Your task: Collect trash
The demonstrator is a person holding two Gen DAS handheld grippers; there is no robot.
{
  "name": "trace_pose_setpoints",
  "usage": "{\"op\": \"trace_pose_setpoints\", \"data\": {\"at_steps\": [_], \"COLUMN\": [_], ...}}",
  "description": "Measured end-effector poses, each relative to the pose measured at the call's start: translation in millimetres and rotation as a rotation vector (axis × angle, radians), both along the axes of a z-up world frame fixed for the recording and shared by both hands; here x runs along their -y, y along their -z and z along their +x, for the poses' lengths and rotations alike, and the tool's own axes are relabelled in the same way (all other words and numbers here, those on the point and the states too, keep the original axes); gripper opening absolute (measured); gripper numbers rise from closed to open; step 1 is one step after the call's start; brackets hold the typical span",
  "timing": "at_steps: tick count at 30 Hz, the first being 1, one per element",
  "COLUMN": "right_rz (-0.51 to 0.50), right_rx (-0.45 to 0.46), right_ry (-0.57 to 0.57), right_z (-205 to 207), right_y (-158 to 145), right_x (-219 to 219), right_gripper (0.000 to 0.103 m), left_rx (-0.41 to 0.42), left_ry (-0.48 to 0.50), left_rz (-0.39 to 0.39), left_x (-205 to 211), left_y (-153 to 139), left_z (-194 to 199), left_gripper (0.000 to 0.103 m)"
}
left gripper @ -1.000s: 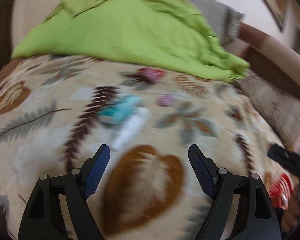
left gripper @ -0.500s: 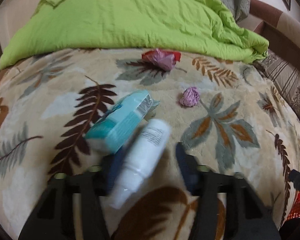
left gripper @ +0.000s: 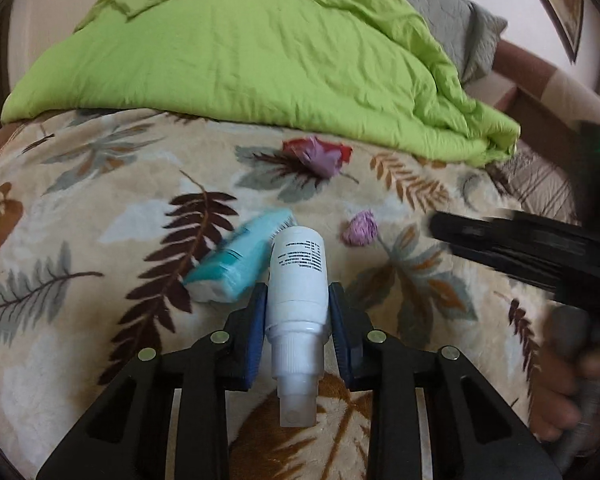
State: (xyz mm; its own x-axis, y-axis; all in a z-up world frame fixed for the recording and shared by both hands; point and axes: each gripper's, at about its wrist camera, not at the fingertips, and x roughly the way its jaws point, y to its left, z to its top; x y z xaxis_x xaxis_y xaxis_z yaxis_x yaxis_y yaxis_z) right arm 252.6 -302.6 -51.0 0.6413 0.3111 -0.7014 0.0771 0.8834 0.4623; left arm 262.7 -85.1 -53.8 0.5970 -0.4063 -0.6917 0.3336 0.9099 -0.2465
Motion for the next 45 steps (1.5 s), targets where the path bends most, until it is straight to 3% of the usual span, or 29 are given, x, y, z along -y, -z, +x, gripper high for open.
{"op": "trace_pose_setpoints", "data": {"at_steps": [5, 9, 10, 17, 26, 29, 45], "right_rz": [-0.043, -0.078, -0.083, -0.173, -0.196, -0.233, -0.228], "right_rx": [-0.071, -0.076, -0.053, 0.054, 0.176, 0.201, 0.215], "right_ry": [0.019, 0.014, 0.002, 0.001, 0.032, 0.019, 0.001], "right_z": [54.4, 70.9, 68.9, 21.7, -48.1, -47.2, -28.1], "right_y": [30.4, 47.1, 45.8, 14.2, -17.1, -16.9, -12.4], "right_x": [-22.8, -32.8, -35.6, -46.5, -63.1, -67.4, -62.5], "right_gripper": [0.051, 0.035, 0.027, 0.026, 0.026, 0.026, 0.026], "left_rx": [0.028, 0.031, 0.029, 0.052, 0.057, 0.067, 0.083], "left_ry": [-0.036, -0.054, -0.056, -0.047, -0.058, -0.062, -0.064], "left_rz": [-0.031, -0.048, -0.051, -0.041, 0.002, 0.017, 0.04], "left_x": [-17.1, -25.5, -26.5, -23.4, -19.3, -19.8, -19.6], "left_y": [-10.3, -13.7, -13.7, -17.2, -9.7, -9.4, -7.5], "left_z": [1.8, 4.1, 4.5, -1.9, -6.1, -6.8, -5.1], "left_gripper": [0.029, 0.029, 0.029, 0.029, 0.029, 0.029, 0.029]}}
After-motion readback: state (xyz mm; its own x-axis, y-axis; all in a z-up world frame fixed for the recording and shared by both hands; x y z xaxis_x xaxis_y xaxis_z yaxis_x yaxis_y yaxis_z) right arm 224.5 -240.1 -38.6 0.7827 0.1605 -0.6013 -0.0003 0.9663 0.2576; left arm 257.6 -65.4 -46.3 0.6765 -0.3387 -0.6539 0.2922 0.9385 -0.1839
